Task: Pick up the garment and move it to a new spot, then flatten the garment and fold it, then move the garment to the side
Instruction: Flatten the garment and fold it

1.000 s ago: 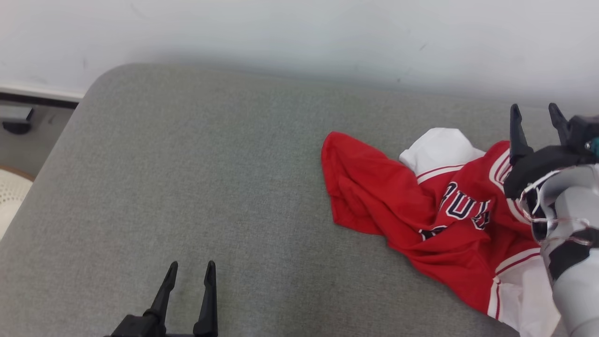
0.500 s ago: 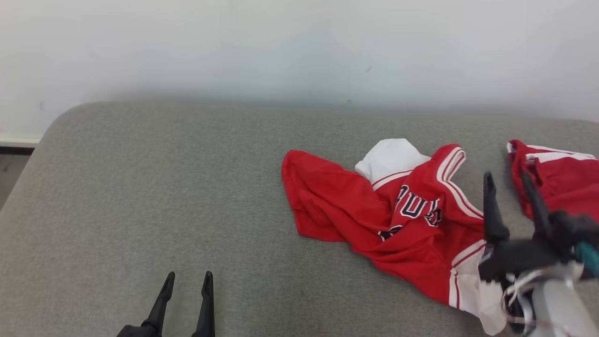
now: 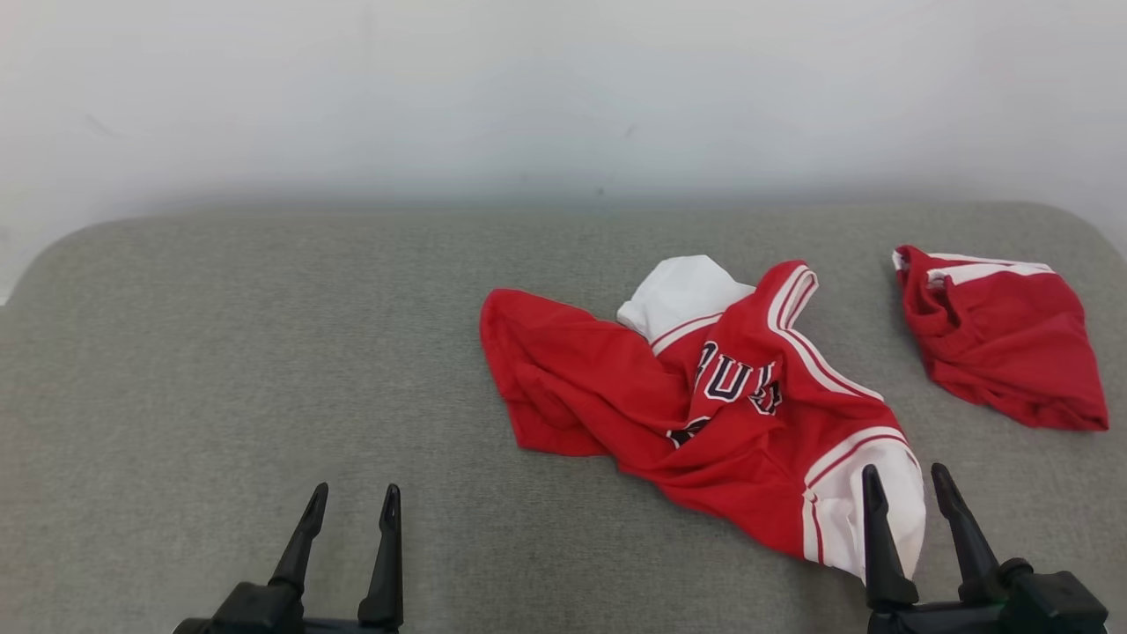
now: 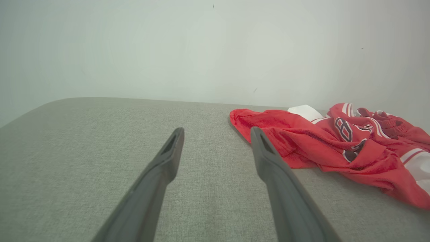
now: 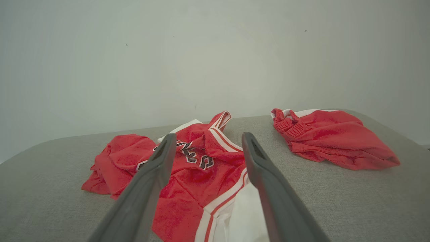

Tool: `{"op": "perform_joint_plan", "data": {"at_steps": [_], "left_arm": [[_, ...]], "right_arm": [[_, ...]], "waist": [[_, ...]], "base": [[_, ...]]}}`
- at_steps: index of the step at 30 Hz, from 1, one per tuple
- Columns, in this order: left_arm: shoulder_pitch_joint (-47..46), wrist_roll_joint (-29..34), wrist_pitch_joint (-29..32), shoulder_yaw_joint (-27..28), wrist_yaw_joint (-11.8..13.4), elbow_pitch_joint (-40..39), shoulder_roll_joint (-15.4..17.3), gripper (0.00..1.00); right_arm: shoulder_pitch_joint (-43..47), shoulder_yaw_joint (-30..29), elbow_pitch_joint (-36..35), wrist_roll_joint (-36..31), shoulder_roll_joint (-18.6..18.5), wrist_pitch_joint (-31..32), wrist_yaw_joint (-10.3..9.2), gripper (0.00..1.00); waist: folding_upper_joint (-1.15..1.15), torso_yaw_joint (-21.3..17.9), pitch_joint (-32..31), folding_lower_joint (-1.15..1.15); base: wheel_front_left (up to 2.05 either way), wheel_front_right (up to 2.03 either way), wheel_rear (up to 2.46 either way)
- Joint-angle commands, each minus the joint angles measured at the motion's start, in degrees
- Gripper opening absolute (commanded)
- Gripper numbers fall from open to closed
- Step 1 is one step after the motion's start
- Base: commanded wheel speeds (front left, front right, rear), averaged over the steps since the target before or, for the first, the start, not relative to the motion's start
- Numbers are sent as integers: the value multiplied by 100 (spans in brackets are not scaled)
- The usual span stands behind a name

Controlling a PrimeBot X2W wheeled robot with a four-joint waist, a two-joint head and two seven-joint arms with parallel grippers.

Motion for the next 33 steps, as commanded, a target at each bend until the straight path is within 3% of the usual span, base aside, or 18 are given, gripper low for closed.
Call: {"op": "perform_joint_plan", "data": {"at_steps": [1,11,23,29,31,32,33], "left_arm": [[-100,24,-17,13,-25,49,6,100],[-1160,194,-17,-525,-141,1265,201,100],[-2392,-285,-18,-1558,-132,3092,668,100],[-2649,-529,-17,-1888,-133,3629,756,100],[-2666,-609,-17,-1959,-134,3739,744,95],[-2720,-650,-16,-2008,-135,3778,745,69],[-2748,-691,-16,-2064,-135,3805,739,0]], "right_arm": [[26,-44,-53,50,6,-24,7,100],[-147,269,15,454,16,-24,7,100],[-437,592,95,642,18,-25,7,100],[-461,622,100,685,19,-25,7,100],[-448,619,107,686,17,-25,7,100],[-433,614,109,684,19,-25,7,100],[-423,606,109,682,19,-25,7,100]], "waist": [[0,-113,91,1],[0,-684,382,1],[0,-1500,796,1],[0,-1639,841,1],[0,-1639,830,1],[0,-1628,819,1],[0,-1608,808,1]], "base": [[0,0,0],[0,0,0],[0,0,0],[0,0,0],[0,0,0],[0,0,0],[0,0,0]]}}
